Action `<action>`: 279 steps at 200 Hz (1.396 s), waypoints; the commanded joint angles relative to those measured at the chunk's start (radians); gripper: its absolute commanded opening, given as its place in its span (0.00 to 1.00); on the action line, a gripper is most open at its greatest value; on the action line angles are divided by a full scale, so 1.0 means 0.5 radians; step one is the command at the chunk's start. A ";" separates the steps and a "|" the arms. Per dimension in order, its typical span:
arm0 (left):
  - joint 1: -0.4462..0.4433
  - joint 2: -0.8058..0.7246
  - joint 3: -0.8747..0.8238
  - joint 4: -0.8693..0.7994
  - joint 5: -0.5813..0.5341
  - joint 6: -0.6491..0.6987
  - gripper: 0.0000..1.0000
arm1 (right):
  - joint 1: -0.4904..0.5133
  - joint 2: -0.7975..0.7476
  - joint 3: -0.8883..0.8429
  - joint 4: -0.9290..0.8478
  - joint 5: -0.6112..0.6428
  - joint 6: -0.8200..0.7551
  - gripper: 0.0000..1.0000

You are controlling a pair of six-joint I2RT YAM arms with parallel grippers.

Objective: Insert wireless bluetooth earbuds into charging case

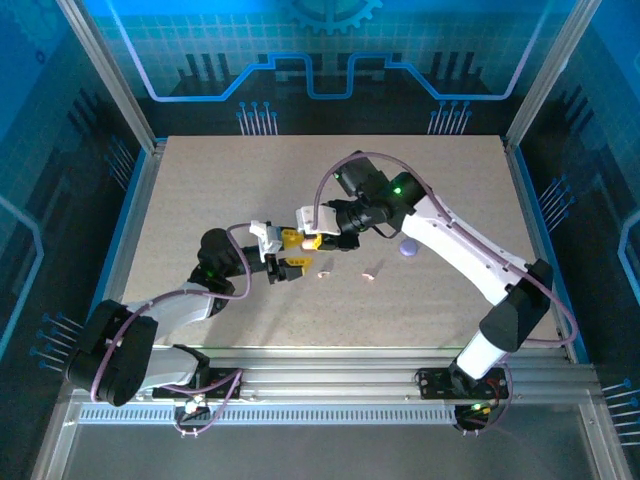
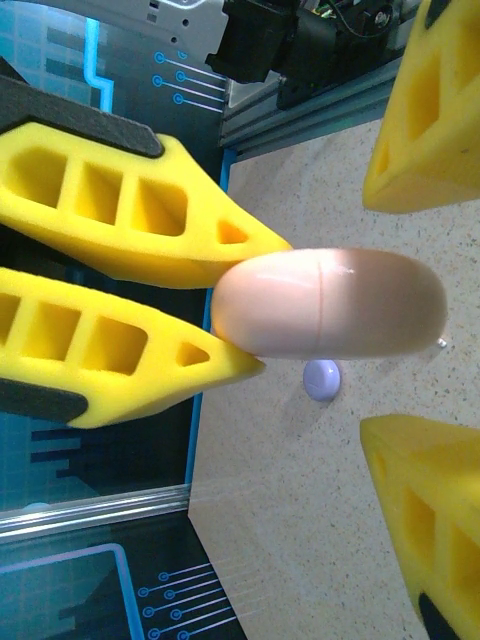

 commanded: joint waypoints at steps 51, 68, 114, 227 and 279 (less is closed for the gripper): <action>-0.013 -0.020 0.063 0.025 0.023 0.009 0.33 | 0.048 0.077 0.107 -0.079 -0.067 -0.038 0.12; -0.013 -0.023 0.065 0.024 0.021 0.006 0.31 | 0.051 0.083 0.109 -0.079 -0.080 -0.037 0.12; -0.013 -0.035 0.074 0.030 0.029 -0.014 0.18 | 0.062 0.097 0.113 -0.085 -0.084 -0.028 0.12; -0.013 -0.066 0.053 0.024 0.021 0.001 0.15 | 0.018 0.069 0.073 0.119 0.173 0.141 0.47; -0.013 -0.066 0.051 0.027 0.020 -0.001 0.14 | -0.029 0.003 0.066 0.194 0.174 0.177 0.45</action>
